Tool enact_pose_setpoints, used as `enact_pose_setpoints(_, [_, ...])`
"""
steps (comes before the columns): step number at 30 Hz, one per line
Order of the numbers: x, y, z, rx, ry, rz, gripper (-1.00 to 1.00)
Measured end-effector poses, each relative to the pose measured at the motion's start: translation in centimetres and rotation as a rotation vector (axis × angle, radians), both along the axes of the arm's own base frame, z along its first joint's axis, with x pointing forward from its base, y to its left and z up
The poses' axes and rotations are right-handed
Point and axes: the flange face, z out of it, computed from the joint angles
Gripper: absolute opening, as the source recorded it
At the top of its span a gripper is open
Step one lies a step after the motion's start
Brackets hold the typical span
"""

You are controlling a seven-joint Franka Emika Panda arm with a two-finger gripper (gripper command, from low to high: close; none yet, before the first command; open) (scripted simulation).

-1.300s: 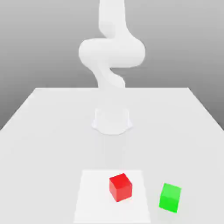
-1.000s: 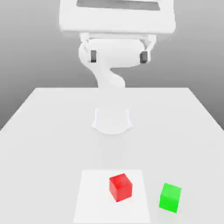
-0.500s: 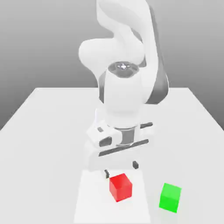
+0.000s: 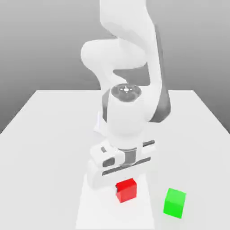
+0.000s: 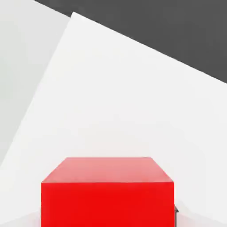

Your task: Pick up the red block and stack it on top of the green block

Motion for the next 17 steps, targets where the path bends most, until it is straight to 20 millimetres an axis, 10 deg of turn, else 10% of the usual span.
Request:
enact_pose_setpoints(8, [1.9,13.3,4.8,0.001,0.000,0.096,-1.00])
enact_pose_setpoints(13, [2.4,14.2,0.0,0.000,0.000,0.081,-1.00])
enact_pose_setpoints(14, [2.3,14.2,-0.8,0.000,0.000,0.081,1.00])
enact_pose_setpoints(17, [2.3,14.2,-0.8,0.000,0.000,0.081,1.00])
